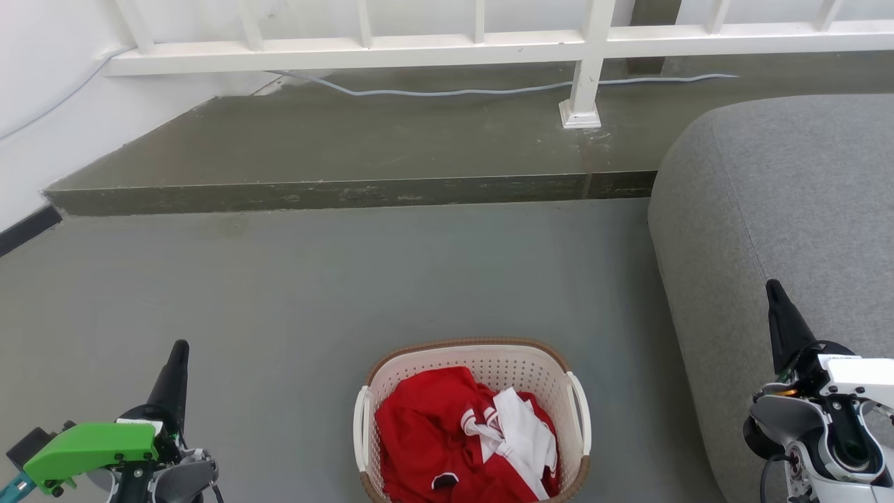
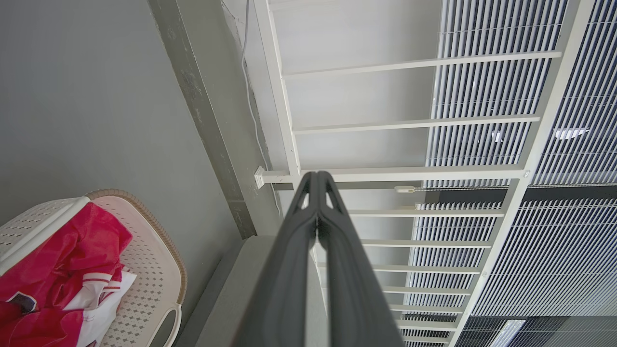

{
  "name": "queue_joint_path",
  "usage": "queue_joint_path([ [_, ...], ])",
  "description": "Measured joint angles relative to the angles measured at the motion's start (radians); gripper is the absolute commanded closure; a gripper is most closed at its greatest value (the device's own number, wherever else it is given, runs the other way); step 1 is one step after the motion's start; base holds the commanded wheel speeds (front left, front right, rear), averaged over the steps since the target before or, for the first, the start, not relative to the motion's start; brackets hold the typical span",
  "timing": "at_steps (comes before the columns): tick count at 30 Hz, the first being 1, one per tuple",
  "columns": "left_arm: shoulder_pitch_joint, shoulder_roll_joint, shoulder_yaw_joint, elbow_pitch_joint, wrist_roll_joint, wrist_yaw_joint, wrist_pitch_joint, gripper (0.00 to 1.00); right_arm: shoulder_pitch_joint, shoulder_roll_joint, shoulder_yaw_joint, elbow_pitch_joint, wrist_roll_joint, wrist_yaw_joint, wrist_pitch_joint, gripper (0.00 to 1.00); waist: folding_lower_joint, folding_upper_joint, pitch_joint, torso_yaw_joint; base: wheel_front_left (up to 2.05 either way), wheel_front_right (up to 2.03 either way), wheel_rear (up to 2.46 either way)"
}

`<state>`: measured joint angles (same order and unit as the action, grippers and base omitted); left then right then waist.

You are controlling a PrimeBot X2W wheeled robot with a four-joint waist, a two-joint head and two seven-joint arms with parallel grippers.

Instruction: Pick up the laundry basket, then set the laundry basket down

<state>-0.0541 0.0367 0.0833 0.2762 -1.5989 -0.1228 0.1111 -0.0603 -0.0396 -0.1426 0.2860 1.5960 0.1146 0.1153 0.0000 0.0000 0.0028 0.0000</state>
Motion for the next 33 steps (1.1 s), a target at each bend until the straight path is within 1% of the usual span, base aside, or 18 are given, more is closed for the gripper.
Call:
queue_joint_path([
  [33, 0.000, 0.000, 0.000, 0.000, 0.000, 0.000, 0.000, 1.00, 0.000, 0.000, 0.001, -0.002, 0.003, 0.000, 0.000, 1.00, 0.0000, 0.0000, 0.000, 0.000, 0.00, 0.00, 0.00],
])
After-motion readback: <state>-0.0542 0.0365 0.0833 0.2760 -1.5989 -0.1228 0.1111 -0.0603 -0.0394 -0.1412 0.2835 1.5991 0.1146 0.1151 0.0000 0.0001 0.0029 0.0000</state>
